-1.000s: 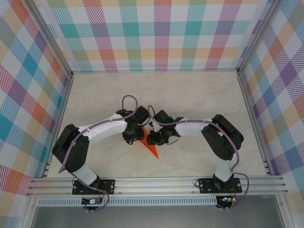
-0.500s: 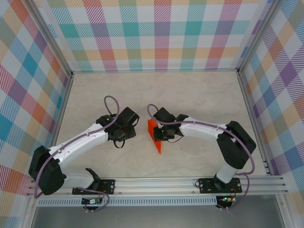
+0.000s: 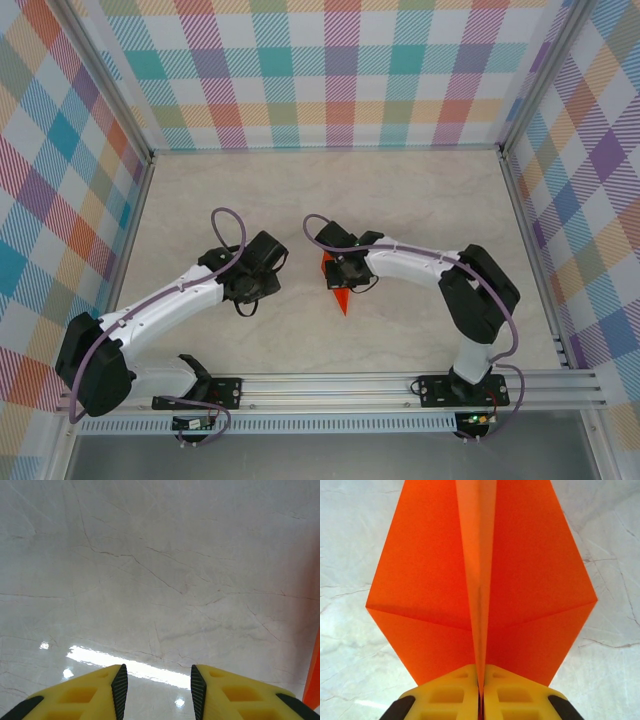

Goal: Fold a paper plane with a square sheet of paper (pick it up from the middle)
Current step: Turn over a paper plane at the center of the table.

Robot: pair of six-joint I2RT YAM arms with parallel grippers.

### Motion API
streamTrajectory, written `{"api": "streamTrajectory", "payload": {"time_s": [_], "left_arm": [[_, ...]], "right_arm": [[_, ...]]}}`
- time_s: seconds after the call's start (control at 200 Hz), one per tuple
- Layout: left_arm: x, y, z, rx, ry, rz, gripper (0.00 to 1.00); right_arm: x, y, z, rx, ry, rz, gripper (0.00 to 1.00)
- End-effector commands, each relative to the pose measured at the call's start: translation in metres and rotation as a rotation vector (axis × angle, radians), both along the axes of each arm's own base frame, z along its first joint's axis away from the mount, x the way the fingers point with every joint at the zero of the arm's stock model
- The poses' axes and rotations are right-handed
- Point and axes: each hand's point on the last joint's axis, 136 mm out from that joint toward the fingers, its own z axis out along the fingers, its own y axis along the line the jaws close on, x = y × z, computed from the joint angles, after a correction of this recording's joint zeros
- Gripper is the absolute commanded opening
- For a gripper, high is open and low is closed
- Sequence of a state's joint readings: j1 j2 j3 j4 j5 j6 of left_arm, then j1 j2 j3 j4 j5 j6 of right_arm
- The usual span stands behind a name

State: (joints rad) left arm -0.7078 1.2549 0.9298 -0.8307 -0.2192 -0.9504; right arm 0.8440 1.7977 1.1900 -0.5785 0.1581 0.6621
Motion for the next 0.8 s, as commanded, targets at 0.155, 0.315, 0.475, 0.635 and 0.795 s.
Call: {"api": "streamTrajectory", "payload": {"time_s": [0.155,0.315,0.475,0.635,0.795], "left_arm": [[-0.001,0.007,-0.006,-0.006,0.0,0.025,0.41],[-0.001,0.006,-0.009,-0.012,0.009,0.022,0.41],[0.001,0.006,-0.01,-0.012,0.016,0.022,0.42],[0.001,0.006,-0.012,-0.013,0.02,0.023,0.43],[0.001,0.006,-0.014,-0.011,0.03,0.022,0.43]], "right_arm": [[0.008,-0.003,-0.01,-0.037,0.023,-0.038,0.11],[0.007,-0.004,-0.017,-0.049,0.039,-0.044,0.15],[0.008,-0.004,-0.021,-0.059,0.047,-0.049,0.19],[0.007,-0.005,-0.027,-0.076,0.061,-0.048,0.21],[0.006,-0.007,-0.036,-0.109,0.09,-0.046,0.23]]}}
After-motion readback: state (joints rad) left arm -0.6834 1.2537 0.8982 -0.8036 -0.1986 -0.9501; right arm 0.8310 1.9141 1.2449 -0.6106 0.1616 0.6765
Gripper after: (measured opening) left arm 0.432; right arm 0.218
